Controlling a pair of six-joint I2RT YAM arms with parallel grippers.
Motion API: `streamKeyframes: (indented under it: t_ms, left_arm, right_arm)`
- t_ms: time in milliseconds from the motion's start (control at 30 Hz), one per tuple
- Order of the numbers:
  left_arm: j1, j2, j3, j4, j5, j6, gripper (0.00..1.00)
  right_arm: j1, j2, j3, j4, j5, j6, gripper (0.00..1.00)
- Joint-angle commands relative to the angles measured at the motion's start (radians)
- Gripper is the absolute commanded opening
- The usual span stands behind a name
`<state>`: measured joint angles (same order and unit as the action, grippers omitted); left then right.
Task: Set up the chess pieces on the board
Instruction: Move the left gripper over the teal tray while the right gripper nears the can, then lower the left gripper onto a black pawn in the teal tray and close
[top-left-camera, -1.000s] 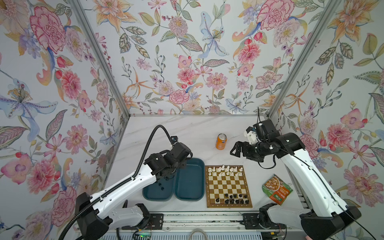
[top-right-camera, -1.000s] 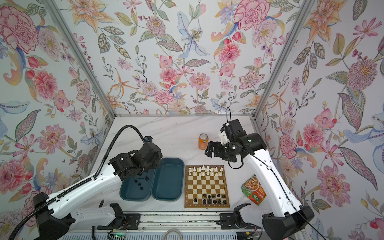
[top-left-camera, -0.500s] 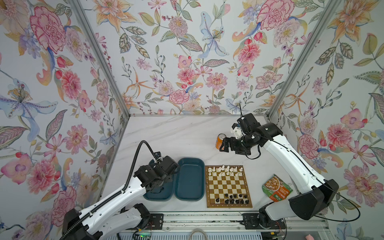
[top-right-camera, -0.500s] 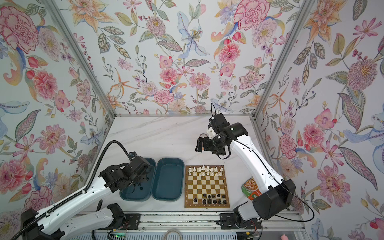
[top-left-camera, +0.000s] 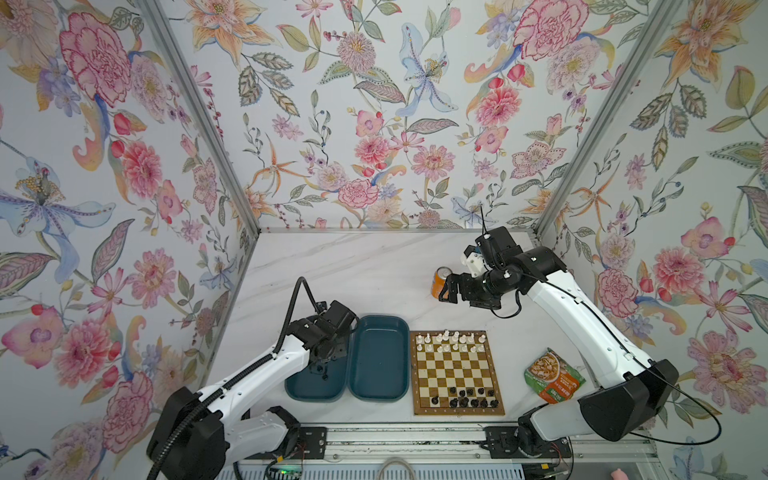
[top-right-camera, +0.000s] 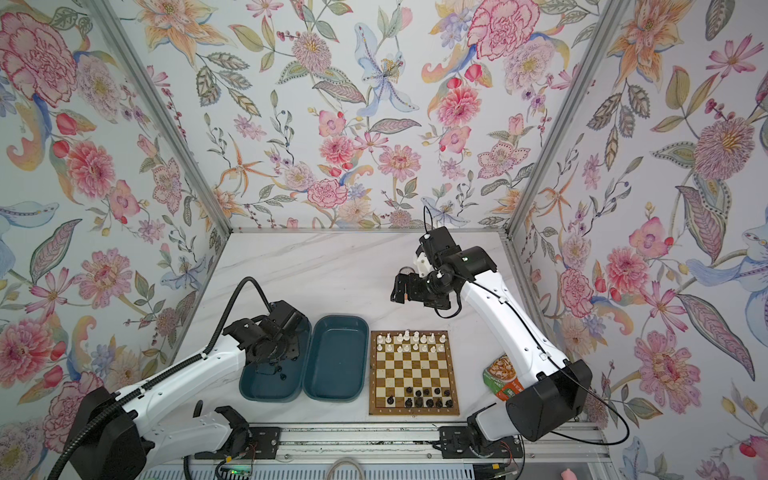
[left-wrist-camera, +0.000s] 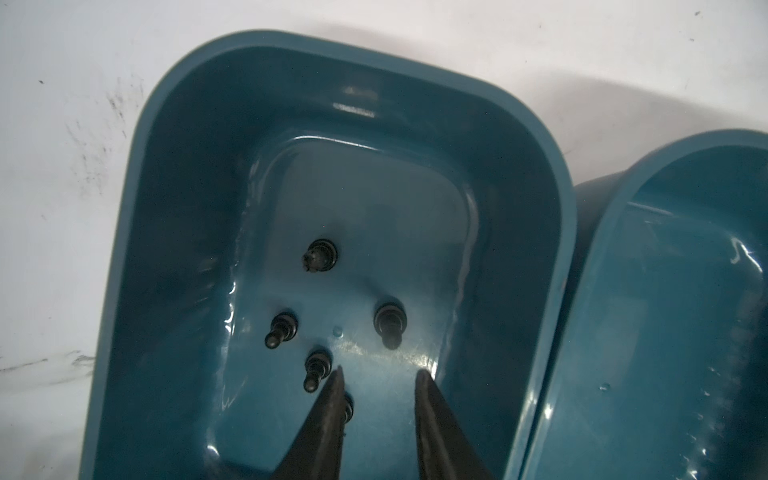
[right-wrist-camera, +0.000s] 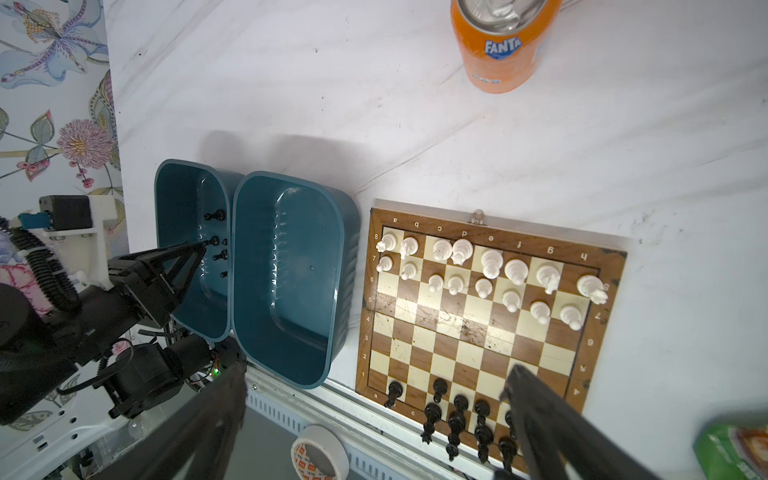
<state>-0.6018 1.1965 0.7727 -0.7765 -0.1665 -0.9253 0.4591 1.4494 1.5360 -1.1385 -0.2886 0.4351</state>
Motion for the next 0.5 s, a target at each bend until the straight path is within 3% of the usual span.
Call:
streamKeyframes:
  t_ms: [0, 467]
  left_arm:
    - [0.027, 0.035, -0.007, 0.029, 0.034, 0.07, 0.31]
    - [0.037, 0.079, -0.077, 0.092, 0.085, 0.099, 0.31]
  right_arm:
    - [-0.01, -0.038, -0.024, 0.002, 0.001, 0.018, 0.99]
    - [-0.017, -0.073, -0.048, 0.0, 0.008, 0.041, 0.99]
